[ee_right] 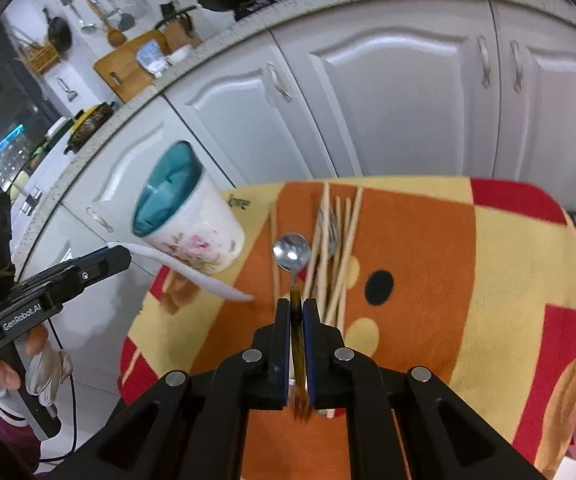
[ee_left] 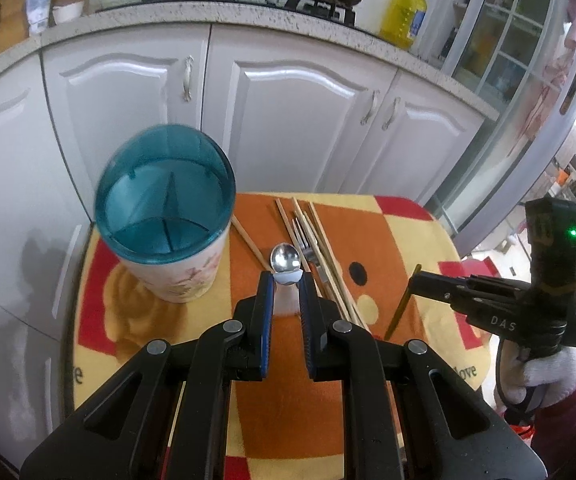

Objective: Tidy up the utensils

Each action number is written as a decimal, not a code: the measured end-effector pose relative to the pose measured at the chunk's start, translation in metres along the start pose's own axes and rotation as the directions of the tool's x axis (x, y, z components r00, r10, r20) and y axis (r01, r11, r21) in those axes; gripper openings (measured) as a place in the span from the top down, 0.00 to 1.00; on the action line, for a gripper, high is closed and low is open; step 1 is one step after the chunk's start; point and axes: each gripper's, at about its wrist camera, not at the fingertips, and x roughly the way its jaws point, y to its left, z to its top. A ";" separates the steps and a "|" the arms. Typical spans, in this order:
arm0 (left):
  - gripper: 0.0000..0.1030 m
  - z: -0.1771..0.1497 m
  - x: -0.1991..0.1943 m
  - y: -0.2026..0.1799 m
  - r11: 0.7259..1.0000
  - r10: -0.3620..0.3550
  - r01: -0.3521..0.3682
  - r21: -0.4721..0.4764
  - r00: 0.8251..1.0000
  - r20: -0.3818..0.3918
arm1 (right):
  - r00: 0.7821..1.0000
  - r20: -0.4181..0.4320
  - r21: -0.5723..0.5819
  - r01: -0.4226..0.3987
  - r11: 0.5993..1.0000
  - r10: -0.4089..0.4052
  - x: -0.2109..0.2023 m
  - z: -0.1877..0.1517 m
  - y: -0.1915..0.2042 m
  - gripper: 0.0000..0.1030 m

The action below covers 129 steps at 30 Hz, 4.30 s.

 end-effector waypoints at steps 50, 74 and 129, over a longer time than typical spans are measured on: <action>0.92 0.090 0.017 0.112 0.953 0.249 -0.229 -0.196 0.965 0.083 | 0.997 -0.037 -0.224 -0.079 0.971 0.072 0.116 0.145 0.111 0.94; 0.60 0.045 0.007 0.086 0.948 0.251 -0.239 -0.212 0.967 0.033 | 1.000 0.029 -0.157 0.012 0.987 -0.008 0.062 0.102 0.091 0.68; 0.40 0.002 0.021 -0.013 0.993 0.115 -0.115 -0.042 0.993 0.015 | 0.984 0.004 0.076 0.178 0.981 -0.179 -0.002 0.017 -0.022 0.58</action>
